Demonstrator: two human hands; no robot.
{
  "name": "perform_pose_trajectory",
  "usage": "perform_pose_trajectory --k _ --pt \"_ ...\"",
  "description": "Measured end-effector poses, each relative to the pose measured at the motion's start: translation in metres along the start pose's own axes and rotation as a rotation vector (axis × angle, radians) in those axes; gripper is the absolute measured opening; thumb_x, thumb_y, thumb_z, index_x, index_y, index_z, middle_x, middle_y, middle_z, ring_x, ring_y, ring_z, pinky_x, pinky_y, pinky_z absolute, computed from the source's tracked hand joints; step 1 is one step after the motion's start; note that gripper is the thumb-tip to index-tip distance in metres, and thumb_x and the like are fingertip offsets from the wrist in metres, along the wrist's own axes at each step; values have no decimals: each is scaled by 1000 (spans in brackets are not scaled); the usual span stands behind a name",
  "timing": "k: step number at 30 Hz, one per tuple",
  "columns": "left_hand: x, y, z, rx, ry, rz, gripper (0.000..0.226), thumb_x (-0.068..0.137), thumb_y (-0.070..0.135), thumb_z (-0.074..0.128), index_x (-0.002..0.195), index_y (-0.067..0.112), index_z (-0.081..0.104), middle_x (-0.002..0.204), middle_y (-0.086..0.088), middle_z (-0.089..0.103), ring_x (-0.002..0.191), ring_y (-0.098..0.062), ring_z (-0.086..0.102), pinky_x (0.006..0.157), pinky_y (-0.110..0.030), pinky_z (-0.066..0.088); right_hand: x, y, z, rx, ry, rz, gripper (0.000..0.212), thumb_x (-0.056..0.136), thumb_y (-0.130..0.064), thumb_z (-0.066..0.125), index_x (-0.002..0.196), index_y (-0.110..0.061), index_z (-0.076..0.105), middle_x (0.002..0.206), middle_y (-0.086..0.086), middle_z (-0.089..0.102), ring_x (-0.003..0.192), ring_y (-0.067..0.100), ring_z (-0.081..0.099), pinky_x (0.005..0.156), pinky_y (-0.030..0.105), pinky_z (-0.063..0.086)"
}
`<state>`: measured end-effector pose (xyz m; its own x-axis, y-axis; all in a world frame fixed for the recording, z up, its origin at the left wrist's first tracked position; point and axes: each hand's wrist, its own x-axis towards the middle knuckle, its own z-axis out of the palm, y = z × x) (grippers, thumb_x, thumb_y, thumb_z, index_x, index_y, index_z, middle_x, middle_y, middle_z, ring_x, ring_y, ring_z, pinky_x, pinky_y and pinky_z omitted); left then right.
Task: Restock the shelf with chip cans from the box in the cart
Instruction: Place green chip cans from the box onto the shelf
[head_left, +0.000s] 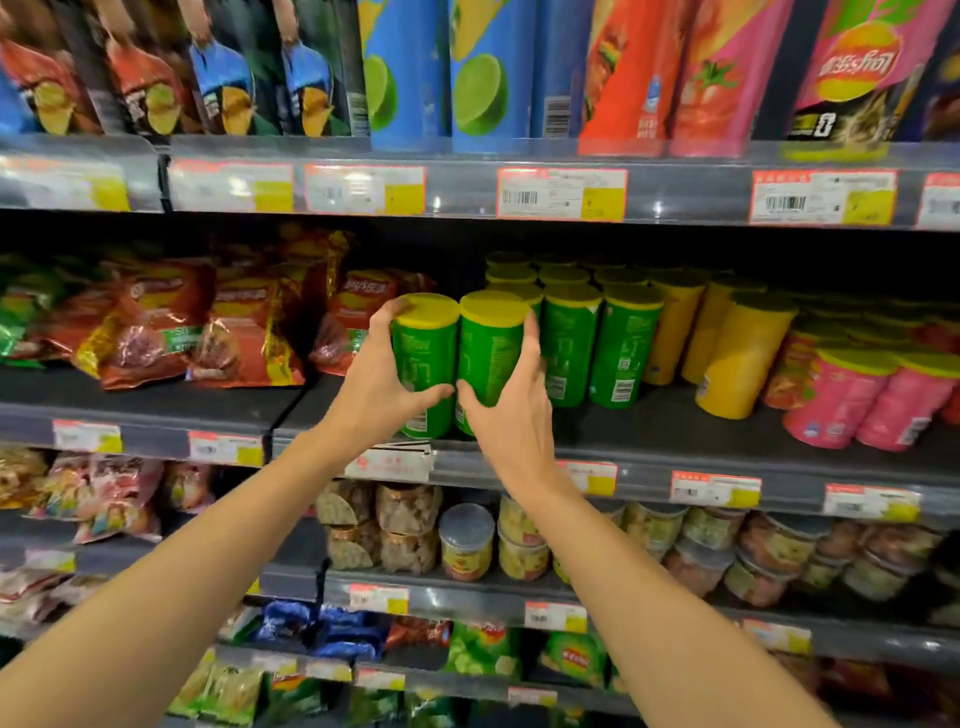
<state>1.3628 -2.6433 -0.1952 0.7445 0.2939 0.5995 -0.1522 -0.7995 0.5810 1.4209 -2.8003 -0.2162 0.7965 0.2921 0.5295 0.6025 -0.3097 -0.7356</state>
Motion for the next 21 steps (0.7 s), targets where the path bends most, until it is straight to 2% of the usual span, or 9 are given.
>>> perform_pose_trajectory --k 3,7,10,14,16,19,21 --pt "4 -13 -5 7 -26 33 103 69 25 89 145 17 20 138 -7 45 127 -18 46 106 -35 41 -3 -5 13 -35 38 9 101 89 -32 71 157 -26 -4 144 16 42 126 31 51 94 35 43" --pt "1 -27 -7 -20 -61 26 101 70 27 87 145 23 19 137 -8 46 124 -19 49 103 -37 45 -9 -5 25 -77 57 33 103 90 -34 70 157 -30 -7 146 16 41 125 31 52 96 38 43" --pt "-1 -33 -8 -61 -52 26 99 72 28 86 144 28 19 138 -5 45 122 -17 50 99 -32 46 -10 -6 33 -96 72 58 103 89 -37 70 156 -33 -9 146 16 41 124 32 53 94 40 46" --pt "-1 -38 -8 -148 -36 5 99 72 25 85 144 34 18 133 3 50 114 -8 54 91 -18 44 -7 -4 41 -254 116 13 107 87 -40 70 156 -31 -10 136 15 47 114 32 58 83 38 49" --pt "-2 -39 -5 -171 -27 15 98 72 24 85 142 38 18 131 4 52 110 -8 57 88 -21 46 -7 -3 42 -284 133 23 107 86 -40 71 157 -29 -9 132 14 48 110 31 59 78 36 48" --pt "-2 -38 -2 -195 -14 31 96 71 22 84 131 56 18 125 4 54 103 -8 60 84 -24 50 -8 2 40 -318 171 19 108 84 -39 71 156 -29 -9 131 14 48 108 32 59 77 37 50" --pt "-1 -41 -3 -192 -36 31 100 72 21 84 123 66 11 124 4 54 100 -6 60 79 -14 48 -8 8 32 -337 183 29 109 85 -39 70 155 -33 -12 132 14 48 109 33 59 79 38 51"
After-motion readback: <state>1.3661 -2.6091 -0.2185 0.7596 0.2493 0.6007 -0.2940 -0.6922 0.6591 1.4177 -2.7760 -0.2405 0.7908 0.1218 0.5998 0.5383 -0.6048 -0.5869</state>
